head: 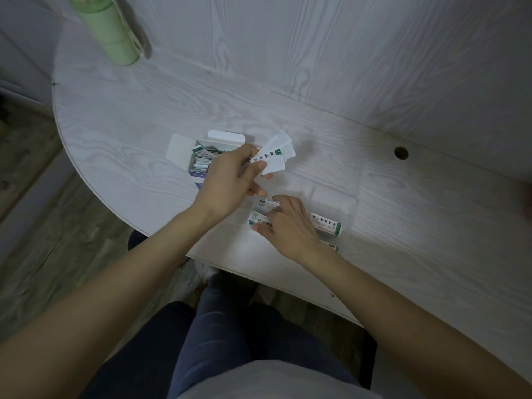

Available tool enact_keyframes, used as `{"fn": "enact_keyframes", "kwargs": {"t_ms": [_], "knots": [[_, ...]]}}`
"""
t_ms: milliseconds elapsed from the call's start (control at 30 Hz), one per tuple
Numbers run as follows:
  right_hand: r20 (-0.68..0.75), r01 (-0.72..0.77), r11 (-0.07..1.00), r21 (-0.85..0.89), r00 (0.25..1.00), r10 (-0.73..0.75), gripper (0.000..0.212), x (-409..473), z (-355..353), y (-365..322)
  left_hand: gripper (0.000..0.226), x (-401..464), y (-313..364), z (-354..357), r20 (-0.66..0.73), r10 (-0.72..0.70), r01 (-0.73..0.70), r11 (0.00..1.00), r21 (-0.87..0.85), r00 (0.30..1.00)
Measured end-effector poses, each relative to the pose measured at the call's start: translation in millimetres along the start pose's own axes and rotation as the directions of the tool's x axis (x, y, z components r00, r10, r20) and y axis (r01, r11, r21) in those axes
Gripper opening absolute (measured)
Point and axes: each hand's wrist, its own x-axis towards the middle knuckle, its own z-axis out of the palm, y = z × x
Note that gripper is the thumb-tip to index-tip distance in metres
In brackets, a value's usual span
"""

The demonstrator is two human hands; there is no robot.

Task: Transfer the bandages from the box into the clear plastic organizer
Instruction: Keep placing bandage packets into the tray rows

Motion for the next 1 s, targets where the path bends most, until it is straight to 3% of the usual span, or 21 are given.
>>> {"fn": "enact_keyframes", "kwargs": {"t_ms": [267, 533, 1000], "knots": [[-0.059, -0.032, 0.999, 0.031, 0.998, 0.034, 0.037, 3, 3, 3, 0.014, 2, -1, 1, 0.008, 0.002, -0.002, 1.000, 0.003, 1.000], [-0.003, 0.051, 0.998, 0.033, 0.999, -0.051, 0.033, -1, -11, 18, 0.016, 3, 0, 2, 0.016, -0.014, 0.014, 1.000, 0.007, 1.000], [0.005, 0.144, 0.980, -0.137, 0.989, -0.145, 0.042, -8, -16, 22, 0.014, 4, 1, 8, 0.073, -0.038, 0.036, 0.999, 0.034, 0.997]]}}
